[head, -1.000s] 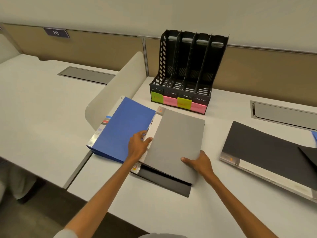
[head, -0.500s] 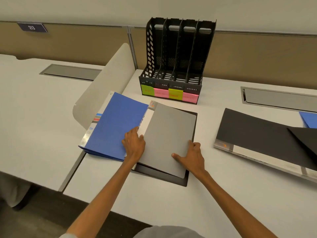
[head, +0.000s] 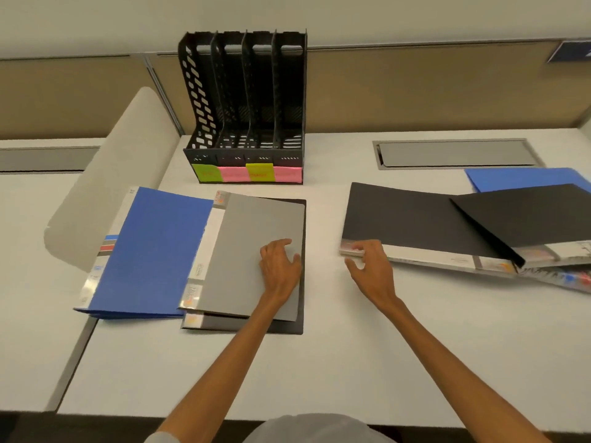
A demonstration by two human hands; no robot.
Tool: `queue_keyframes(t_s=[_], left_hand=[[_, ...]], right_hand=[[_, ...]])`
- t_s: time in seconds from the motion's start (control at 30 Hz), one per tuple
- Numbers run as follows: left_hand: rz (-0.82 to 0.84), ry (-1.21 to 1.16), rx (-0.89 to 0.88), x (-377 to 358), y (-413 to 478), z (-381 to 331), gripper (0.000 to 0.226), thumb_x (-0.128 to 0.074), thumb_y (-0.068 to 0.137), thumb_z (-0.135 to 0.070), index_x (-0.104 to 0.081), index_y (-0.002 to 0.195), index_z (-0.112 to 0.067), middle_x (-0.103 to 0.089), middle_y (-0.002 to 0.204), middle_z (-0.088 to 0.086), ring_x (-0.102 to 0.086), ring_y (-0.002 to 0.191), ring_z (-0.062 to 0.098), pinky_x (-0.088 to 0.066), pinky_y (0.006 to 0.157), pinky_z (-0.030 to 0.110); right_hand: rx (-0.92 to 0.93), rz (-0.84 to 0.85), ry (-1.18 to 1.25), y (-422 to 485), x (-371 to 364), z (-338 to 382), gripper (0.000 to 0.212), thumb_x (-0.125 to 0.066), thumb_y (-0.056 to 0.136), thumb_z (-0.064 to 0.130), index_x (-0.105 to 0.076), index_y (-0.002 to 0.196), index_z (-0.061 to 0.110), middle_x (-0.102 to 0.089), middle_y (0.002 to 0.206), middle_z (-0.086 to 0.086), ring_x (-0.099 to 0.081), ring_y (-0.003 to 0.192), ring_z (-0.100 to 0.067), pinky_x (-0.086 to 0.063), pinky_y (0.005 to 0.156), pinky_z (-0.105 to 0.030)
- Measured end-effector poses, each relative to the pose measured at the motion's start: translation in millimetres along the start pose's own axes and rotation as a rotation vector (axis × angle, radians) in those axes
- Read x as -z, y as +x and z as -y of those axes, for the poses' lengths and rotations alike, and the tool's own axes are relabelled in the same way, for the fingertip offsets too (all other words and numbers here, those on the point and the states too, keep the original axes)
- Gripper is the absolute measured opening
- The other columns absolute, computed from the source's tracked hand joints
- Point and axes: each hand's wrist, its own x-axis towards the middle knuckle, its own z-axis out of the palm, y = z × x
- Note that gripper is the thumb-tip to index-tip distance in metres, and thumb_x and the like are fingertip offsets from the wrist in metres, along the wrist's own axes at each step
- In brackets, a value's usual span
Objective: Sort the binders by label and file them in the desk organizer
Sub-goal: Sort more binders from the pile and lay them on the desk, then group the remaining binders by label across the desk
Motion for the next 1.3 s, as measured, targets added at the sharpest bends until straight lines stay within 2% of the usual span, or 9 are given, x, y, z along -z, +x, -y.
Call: queue_keyframes(t_s=[0.17, 0.37, 0.43, 0.53, 0.73, 0.83, 0.9, 1.07, 1.3], left_hand=[[0.294, -0.151, 0.153, -41, 0, -39, 0.052, -0.066, 0.091, -0.025, -0.048, 0.137, -0.009, -0.056, 0.135, 0.011, -0.055, 0.122, 0.027, -0.045, 0.101, 0.035], [0.420, -0.527, 0.506, -87, -4, -79, 0.056, -0.067, 0.091, -0.022, -0.045, 0.137, 0.000, -0.058, 0.130, 0.022, -0.065, 0.107, 0.036, -0.058, 0.087, 0.041], [0.396, -0.627, 0.584, -97, -3, -91, 0.053, -0.065, 0.093, -0.021, -0.044, 0.137, 0.001, -0.058, 0.129, 0.023, -0.064, 0.109, 0.037, -0.058, 0.087, 0.042], [0.302, -0.727, 0.633, -109, 0, -107, 0.063, -0.068, 0.091, -0.018, -0.034, 0.143, -0.006, -0.054, 0.132, 0.019, -0.062, 0.110, 0.036, -0.056, 0.090, 0.044], [-0.056, -0.816, 0.519, -129, 3, -132, 0.065, -0.077, 0.081, -0.010, -0.035, 0.129, -0.020, -0.054, 0.126, 0.014, -0.062, 0.102, 0.027, -0.057, 0.091, 0.042], [-0.132, -1.036, 0.499, -132, 2, -154, 0.087, -0.081, 0.077, -0.008, -0.025, 0.139, -0.027, -0.059, 0.113, 0.009, -0.067, 0.087, 0.018, -0.060, 0.082, 0.038], [-0.117, -1.159, 0.502, -133, 1, -169, 0.098, -0.084, 0.073, -0.010, -0.021, 0.146, -0.024, -0.064, 0.109, 0.008, -0.069, 0.088, 0.017, -0.060, 0.080, 0.037], [0.012, -1.158, 0.297, -149, -10, -210, 0.075, -0.087, 0.071, -0.015, -0.049, 0.135, -0.021, -0.068, 0.118, 0.009, -0.071, 0.095, 0.017, -0.060, 0.069, 0.028], [0.192, -0.906, 0.013, -181, -30, -245, 0.108, -0.087, 0.070, -0.012, -0.020, 0.152, -0.032, -0.049, 0.137, 0.006, -0.057, 0.121, 0.025, -0.056, 0.092, 0.046]], right_hand=[[0.004, -0.151, -0.053, 15, 61, -39, 0.017, -0.071, 0.085, 0.011, -0.066, 0.101, 0.013, -0.062, 0.106, -0.002, -0.059, 0.097, -0.016, -0.053, 0.081, -0.029], [-0.021, -0.136, -0.171, 33, 121, -87, 0.016, -0.073, 0.085, 0.022, -0.066, 0.098, 0.018, -0.060, 0.105, 0.001, -0.047, 0.097, -0.005, -0.033, 0.074, -0.003], [-0.066, -0.097, -0.214, 37, 134, -102, 0.016, -0.072, 0.086, 0.024, -0.066, 0.100, 0.019, -0.059, 0.107, 0.002, -0.048, 0.099, -0.008, -0.037, 0.075, -0.007], [-0.098, -0.050, -0.307, 42, 149, -121, 0.019, -0.068, 0.088, 0.026, -0.068, 0.104, 0.015, -0.061, 0.109, -0.004, -0.053, 0.105, -0.020, -0.047, 0.086, -0.029], [-0.032, -0.030, -0.342, 46, 157, -134, 0.023, -0.058, 0.094, 0.033, -0.067, 0.109, 0.018, -0.061, 0.110, -0.004, -0.051, 0.104, -0.021, -0.040, 0.088, -0.034], [-0.022, -0.024, -0.318, 54, 161, -134, 0.021, -0.054, 0.096, 0.035, -0.066, 0.107, 0.022, -0.060, 0.109, -0.001, -0.049, 0.103, -0.019, -0.035, 0.085, -0.031], [-0.024, -0.006, -0.295, 60, 165, -135, 0.021, -0.052, 0.096, 0.037, -0.066, 0.105, 0.025, -0.060, 0.108, 0.002, -0.048, 0.103, -0.018, -0.033, 0.084, -0.031], [-0.008, 0.043, -0.198, 78, 171, -130, 0.030, -0.038, 0.101, 0.042, -0.065, 0.108, 0.030, -0.062, 0.109, 0.004, -0.050, 0.103, -0.017, -0.043, 0.089, -0.037], [-0.089, 0.118, 0.180, 96, 196, -116, 0.040, -0.028, 0.104, 0.044, -0.067, 0.113, 0.038, -0.063, 0.114, 0.004, -0.059, 0.103, -0.013, -0.049, 0.085, -0.028]])
